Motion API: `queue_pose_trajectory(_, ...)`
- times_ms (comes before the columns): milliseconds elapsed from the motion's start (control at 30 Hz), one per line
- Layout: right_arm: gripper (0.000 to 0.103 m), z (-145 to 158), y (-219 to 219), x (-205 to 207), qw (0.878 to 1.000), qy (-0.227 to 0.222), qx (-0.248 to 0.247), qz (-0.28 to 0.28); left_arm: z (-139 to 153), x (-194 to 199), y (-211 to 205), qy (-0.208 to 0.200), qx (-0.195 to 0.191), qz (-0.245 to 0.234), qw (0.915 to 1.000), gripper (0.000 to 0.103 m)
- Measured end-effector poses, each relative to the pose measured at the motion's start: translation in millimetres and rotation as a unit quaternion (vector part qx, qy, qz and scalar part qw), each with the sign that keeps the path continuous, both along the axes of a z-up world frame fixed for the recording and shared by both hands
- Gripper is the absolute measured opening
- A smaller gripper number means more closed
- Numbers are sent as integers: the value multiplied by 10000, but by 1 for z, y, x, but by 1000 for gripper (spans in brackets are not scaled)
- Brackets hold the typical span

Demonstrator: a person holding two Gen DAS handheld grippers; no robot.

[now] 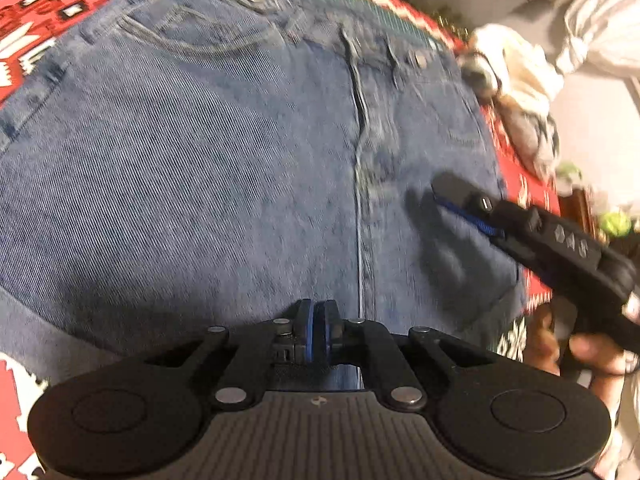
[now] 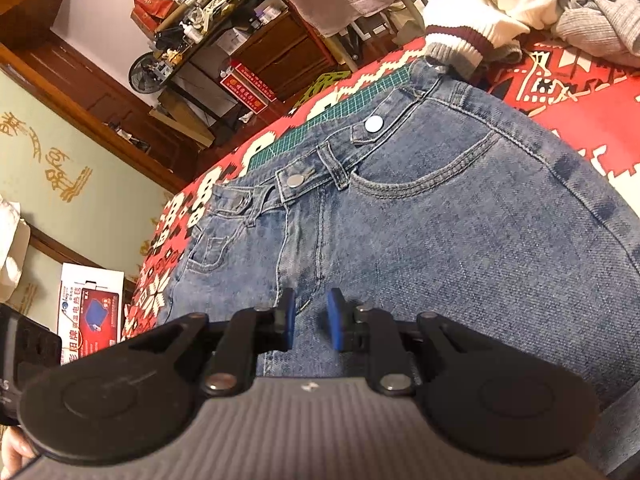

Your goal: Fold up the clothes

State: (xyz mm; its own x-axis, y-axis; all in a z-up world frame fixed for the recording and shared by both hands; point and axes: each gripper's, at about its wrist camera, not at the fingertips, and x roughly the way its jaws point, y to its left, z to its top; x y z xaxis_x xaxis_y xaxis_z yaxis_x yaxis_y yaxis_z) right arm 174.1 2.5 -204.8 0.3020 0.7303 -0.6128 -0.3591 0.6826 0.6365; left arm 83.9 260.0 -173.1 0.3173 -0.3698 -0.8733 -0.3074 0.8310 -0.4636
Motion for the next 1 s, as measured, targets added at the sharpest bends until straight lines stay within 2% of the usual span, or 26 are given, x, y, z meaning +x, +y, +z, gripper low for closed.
queue_pose_trajectory(167,20,1,-1,0,10000,-9,2,4,-6,-14,-3,398,-227,-301,9985,3)
queue_pose_trajectory(433,20,2,-2,-1,10000,0,-5,-1,-1,-25,-15,453,82,-658,9968,3)
queue_pose_trajectory(533,20,3,-3,0,10000,-3,30,-24,5,-22,-12,271,282,-646,9971,3)
queue_pose_trajectory(733,21,3,-1,-1,10000,-40,-17,44,16,-15,13,-203,383,-76,9990,5)
queue_pose_trajectory(833,20,4,1,-2,9999,-83,-59,92,12,-9,23,-183,562,157,9981,5)
queue_pose_trajectory(900,20,5,2,-3,9998,-123,-88,118,7,-5,28,-18,607,248,9978,4)
queue_pose_trajectory(1000,20,6,2,-3,9998,-148,-108,126,9,-9,31,-10,602,270,9978,5)
